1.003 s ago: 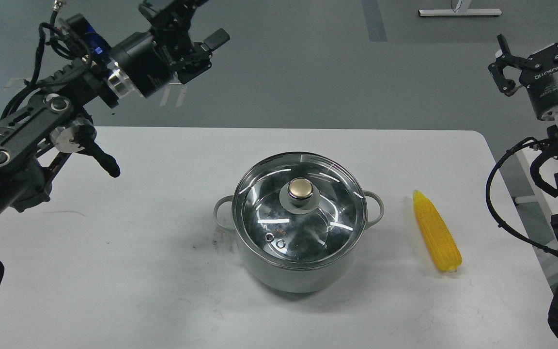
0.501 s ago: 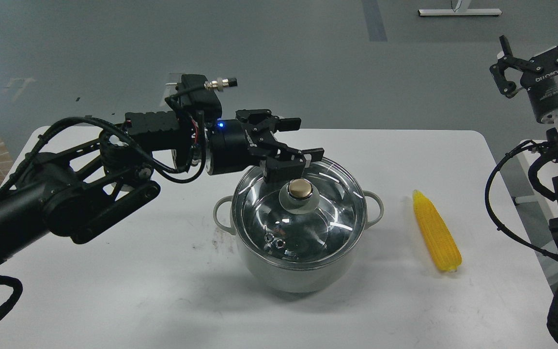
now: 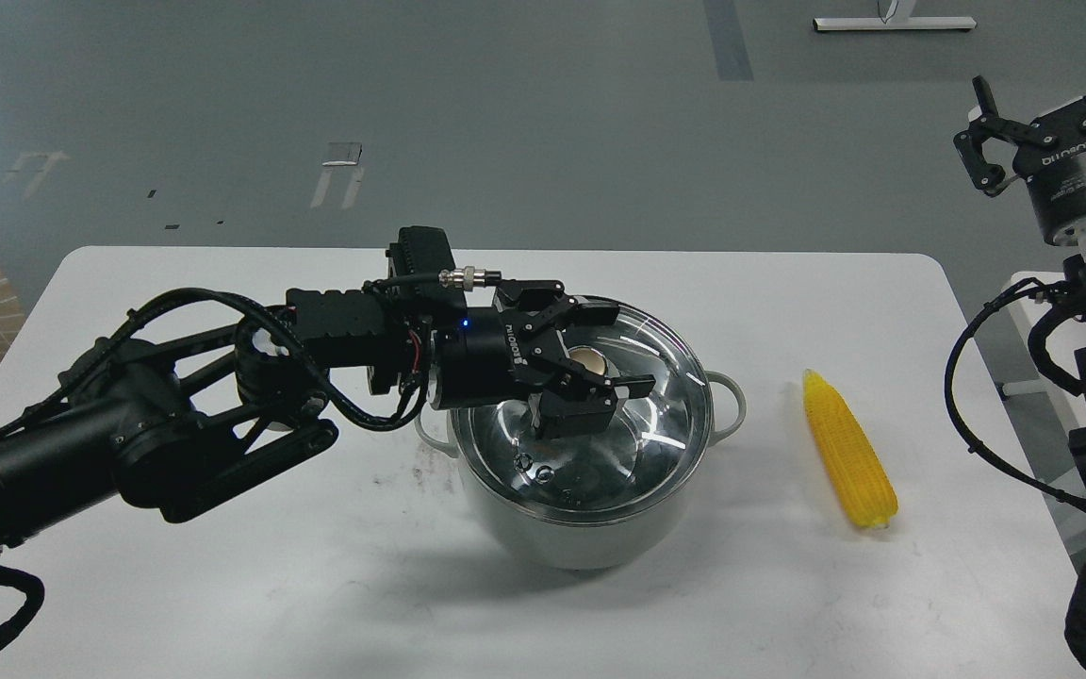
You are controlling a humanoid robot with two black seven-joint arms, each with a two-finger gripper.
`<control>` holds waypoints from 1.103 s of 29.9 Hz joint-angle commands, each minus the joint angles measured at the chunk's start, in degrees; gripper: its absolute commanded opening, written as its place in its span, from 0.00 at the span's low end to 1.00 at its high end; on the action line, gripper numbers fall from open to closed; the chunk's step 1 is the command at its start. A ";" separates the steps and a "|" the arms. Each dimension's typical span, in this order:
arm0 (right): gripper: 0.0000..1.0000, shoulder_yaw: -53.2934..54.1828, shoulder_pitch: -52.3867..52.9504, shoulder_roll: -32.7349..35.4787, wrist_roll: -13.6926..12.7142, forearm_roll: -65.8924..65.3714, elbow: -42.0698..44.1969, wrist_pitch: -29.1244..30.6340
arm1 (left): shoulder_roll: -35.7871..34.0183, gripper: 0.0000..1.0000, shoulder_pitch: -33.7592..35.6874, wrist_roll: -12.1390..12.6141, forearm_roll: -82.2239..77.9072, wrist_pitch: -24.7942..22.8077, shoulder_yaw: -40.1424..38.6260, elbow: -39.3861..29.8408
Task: Open pot and put corn in
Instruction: 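Reach the left gripper over the pot and grasp the lid's wooden knob, then lift the glass lid off the pot with the left gripper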
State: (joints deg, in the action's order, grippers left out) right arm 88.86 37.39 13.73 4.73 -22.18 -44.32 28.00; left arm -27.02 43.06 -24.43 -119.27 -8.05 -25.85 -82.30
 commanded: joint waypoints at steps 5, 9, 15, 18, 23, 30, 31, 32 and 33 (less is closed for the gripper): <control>1.00 0.00 0.40 -0.37 0.01 -0.06 0.46 0.00 | -0.76 0.86 -1.84 -0.88 0.18 1.37 0.10 0.65; 1.00 0.00 0.40 -0.73 0.01 -0.06 0.46 0.00 | -0.85 0.68 -2.10 -1.14 0.09 2.51 0.10 0.74; 1.00 0.00 0.92 -0.64 0.01 -0.06 0.46 0.00 | -0.76 0.55 -2.28 -1.14 0.09 2.52 0.10 1.18; 1.00 0.00 1.01 -0.64 0.01 -0.06 0.37 0.00 | -0.76 0.56 -3.06 -1.14 0.09 2.52 0.10 1.53; 1.00 0.00 0.93 -0.81 0.01 -0.06 0.37 0.00 | -0.76 0.56 -3.07 -1.14 0.09 2.52 0.01 1.71; 1.00 -0.09 1.01 -1.08 0.01 -0.06 0.28 0.00 | -0.58 0.53 -3.24 -1.14 0.09 2.52 0.01 1.71; 1.00 -0.09 1.01 -1.08 0.01 -0.06 0.28 0.00 | -0.58 0.50 -3.24 -1.14 0.09 2.52 0.01 1.71; 1.00 -0.09 1.01 -1.08 0.01 -0.06 0.37 0.00 | -0.58 0.44 -3.24 -1.14 0.09 2.52 0.01 1.71; 1.00 -0.09 1.01 -1.08 0.01 -0.06 0.37 0.00 | -0.58 0.40 -3.16 -1.23 0.09 2.52 -0.07 1.71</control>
State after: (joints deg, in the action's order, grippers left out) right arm 88.77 38.35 12.67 4.75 -22.24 -44.01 28.00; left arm -27.62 39.83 -25.58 -119.17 -5.54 -25.83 -80.59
